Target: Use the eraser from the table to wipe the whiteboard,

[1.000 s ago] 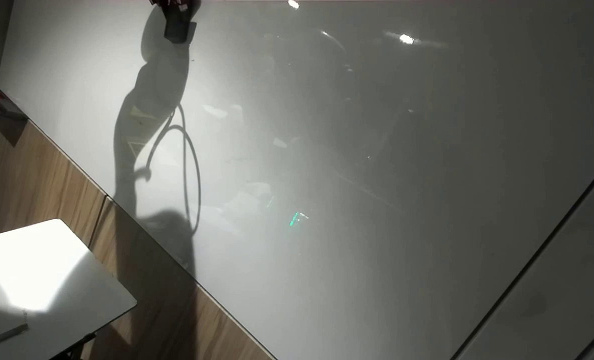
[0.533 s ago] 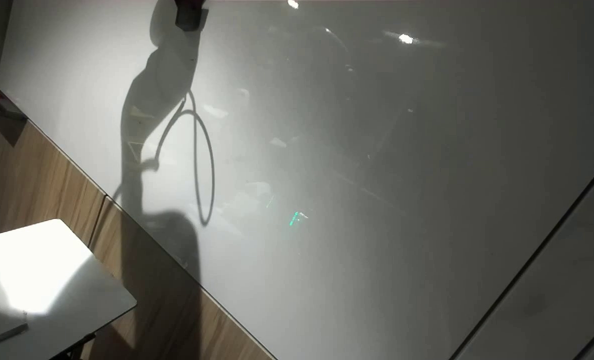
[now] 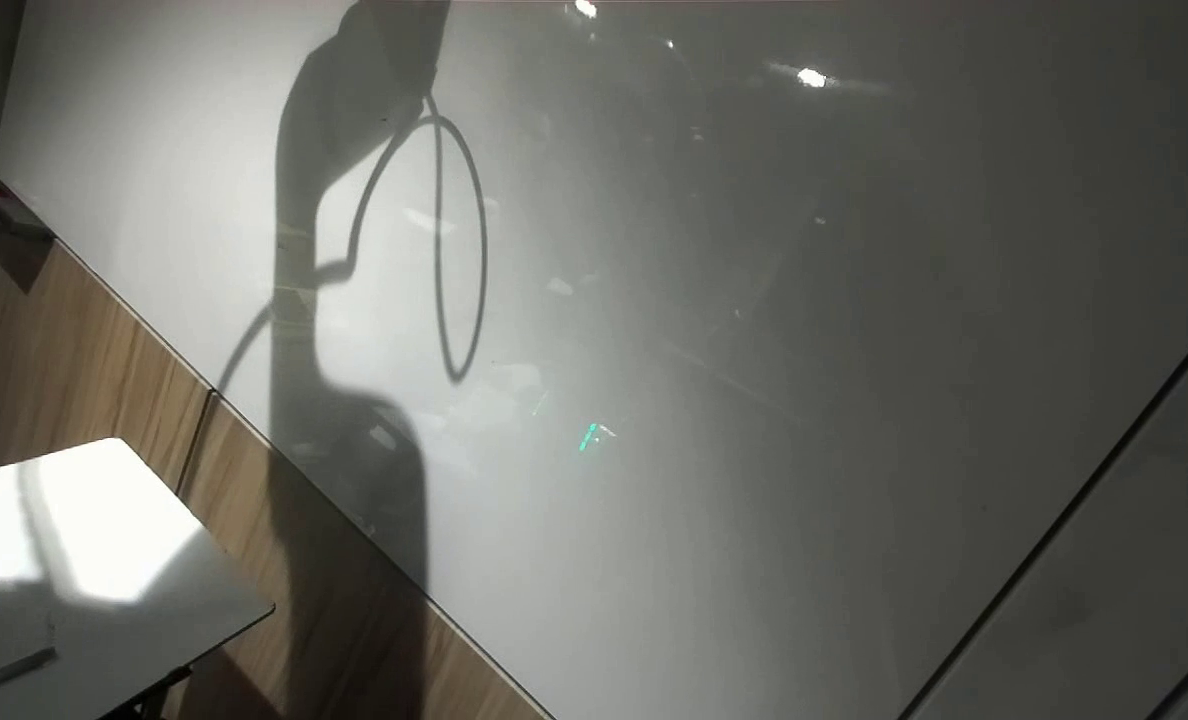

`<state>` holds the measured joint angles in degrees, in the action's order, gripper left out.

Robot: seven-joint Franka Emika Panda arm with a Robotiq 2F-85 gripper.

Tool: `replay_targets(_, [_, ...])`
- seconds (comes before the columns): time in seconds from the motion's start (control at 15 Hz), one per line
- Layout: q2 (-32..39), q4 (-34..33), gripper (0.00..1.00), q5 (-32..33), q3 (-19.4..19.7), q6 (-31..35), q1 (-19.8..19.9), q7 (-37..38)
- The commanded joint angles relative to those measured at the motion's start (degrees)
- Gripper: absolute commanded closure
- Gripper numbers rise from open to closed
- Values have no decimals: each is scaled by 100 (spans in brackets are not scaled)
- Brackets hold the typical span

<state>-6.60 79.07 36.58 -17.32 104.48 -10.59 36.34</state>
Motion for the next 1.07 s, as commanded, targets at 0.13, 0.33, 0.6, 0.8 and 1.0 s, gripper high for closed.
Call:
replay_targets(0.13, [772,-1292,69,303,-43,-515,-47,-58])
replay_targets(0.33, [919,-1615,69,304,-23,-942,-162,-33])
replay_targets(0.6, [1085,-1963,69,214,-1,-1627,-351,-35])
replay_targets(0.8, [377,-356,69,-470,335,-774,173,-21])
replay_targets(1.0, [6,663,69,-818,601,-336,342,-68])
